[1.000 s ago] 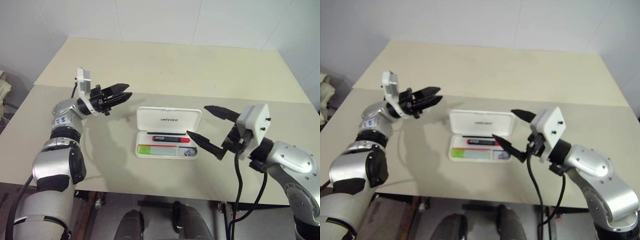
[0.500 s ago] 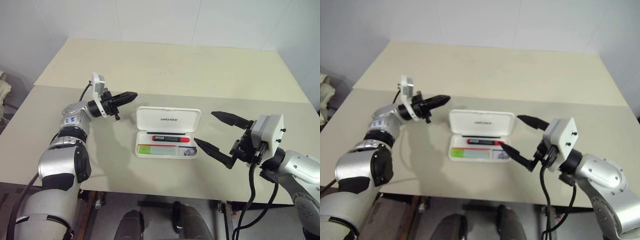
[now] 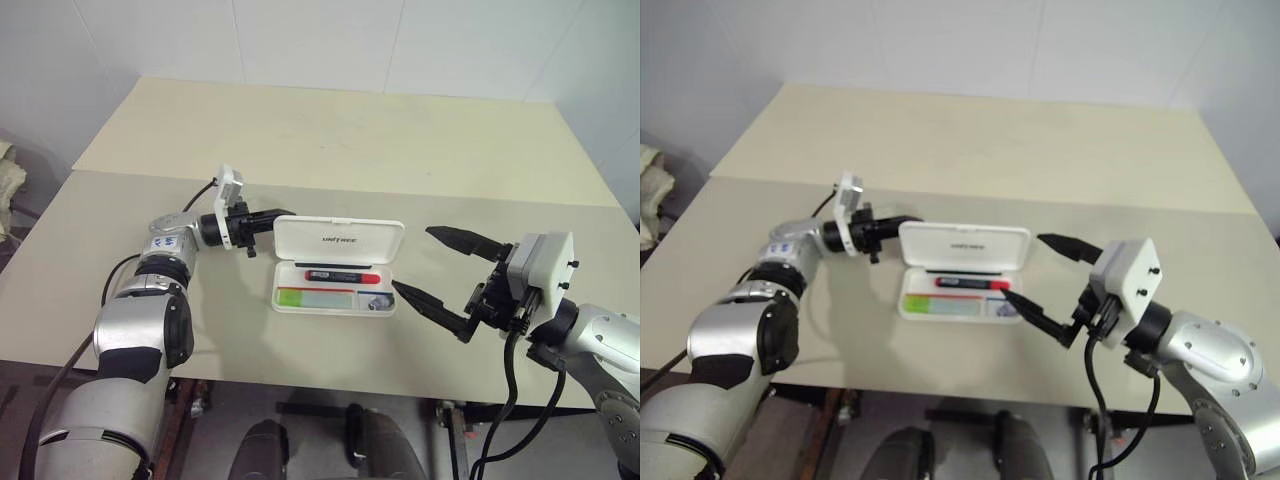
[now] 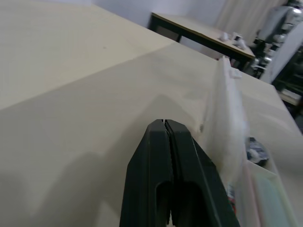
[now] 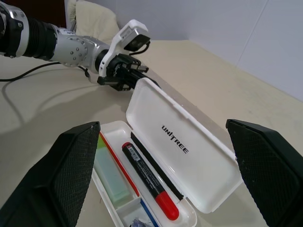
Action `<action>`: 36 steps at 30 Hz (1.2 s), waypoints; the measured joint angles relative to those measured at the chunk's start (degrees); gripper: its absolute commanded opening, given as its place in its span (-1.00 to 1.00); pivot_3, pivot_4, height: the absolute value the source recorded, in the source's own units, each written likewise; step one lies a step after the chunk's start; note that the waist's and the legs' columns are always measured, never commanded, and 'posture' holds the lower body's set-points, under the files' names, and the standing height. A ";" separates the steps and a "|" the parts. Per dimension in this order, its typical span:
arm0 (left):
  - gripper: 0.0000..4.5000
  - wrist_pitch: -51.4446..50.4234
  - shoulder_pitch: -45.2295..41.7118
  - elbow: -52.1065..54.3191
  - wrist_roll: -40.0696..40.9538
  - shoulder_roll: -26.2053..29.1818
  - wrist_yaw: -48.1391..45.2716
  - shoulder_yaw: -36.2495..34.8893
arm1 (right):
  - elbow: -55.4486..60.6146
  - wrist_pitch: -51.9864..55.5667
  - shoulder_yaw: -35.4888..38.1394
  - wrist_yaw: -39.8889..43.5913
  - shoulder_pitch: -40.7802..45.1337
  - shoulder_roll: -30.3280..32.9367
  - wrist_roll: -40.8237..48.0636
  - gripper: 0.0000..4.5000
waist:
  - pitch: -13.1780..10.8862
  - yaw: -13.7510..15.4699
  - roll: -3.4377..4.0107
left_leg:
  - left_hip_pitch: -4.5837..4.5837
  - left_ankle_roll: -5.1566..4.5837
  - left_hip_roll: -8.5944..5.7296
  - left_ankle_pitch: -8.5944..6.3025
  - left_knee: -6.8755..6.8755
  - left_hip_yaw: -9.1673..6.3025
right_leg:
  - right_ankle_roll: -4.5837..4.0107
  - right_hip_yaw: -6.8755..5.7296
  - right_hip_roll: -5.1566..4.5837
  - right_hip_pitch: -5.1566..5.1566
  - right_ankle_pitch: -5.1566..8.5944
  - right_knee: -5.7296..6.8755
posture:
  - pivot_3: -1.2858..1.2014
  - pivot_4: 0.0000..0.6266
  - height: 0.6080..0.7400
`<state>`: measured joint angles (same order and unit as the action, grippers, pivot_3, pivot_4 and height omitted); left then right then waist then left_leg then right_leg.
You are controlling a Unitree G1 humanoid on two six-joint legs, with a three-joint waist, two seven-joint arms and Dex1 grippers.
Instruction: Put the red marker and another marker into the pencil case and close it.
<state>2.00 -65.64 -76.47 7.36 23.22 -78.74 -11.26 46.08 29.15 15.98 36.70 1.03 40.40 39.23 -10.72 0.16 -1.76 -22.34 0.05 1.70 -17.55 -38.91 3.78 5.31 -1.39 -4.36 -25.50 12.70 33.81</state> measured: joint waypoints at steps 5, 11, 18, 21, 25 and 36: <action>-0.99 1.11 -0.09 0.08 -0.72 -0.93 -5.65 1.05 | 0.01 0.11 0.08 -0.17 -0.08 0.37 0.28 1.00 | 0.00 -0.01 0.00 | 0.00 0.00 0.00 0.00 -0.05 0.00 | -0.01 0.01 0.00 0.01 0.00 0.03 | 0.03 -0.52 1.00; -0.99 3.29 -0.08 1.71 -1.72 -1.99 -7.31 3.80 | -0.08 0.07 0.03 -0.15 0.50 0.64 0.29 1.00 | 0.00 0.08 0.00 | 0.00 0.00 -0.01 0.00 -0.07 -0.01 | 0.00 0.03 -0.01 0.01 0.00 0.05 | 0.03 -0.52 1.00; -0.99 3.56 2.51 5.29 -0.39 -3.09 -7.33 11.37 | -1.25 -1.38 0.01 2.21 0.39 0.66 0.22 1.00 | 0.00 0.13 0.00 | 0.00 -0.01 -0.01 0.00 -0.08 -0.02 | 0.01 0.06 -0.02 0.02 -0.01 0.06 | 0.03 -0.52 1.00; -0.99 3.52 4.02 7.00 1.10 -3.26 -7.33 14.25 | -2.56 -4.49 0.63 5.72 -2.10 0.62 0.31 1.00 | 0.00 0.18 0.00 | 0.01 -0.01 -0.01 0.00 -0.08 -0.03 | 0.01 0.05 -0.01 0.03 -0.01 0.05 | 0.03 -0.52 1.00; -0.99 3.61 6.00 10.51 3.80 -2.98 -7.33 18.22 | -7.48 -9.55 2.56 12.34 -7.05 0.71 -0.80 1.00 | 0.00 0.34 -0.01 | 0.01 -0.01 -0.04 0.00 -0.14 -0.02 | 0.06 0.12 -0.01 0.06 -0.04 0.05 | 0.03 -0.52 1.00; -0.99 4.24 11.84 22.30 11.80 0.03 -7.33 28.63 | -26.69 -22.47 4.14 27.36 -6.73 4.67 -6.47 1.00 | 0.01 1.23 0.00 | 0.12 -0.01 -0.07 0.00 -0.19 0.02 | 0.06 0.23 -0.01 0.16 -0.04 0.02 | 0.03 -0.52 1.00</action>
<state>6.24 -53.80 -54.17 19.17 23.26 -86.07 17.36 19.39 6.68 20.12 64.06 -5.70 45.07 32.76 -10.71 1.38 -1.76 -22.22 0.04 1.63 -17.55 -39.10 3.80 5.38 -1.16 -4.37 -25.34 12.66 33.83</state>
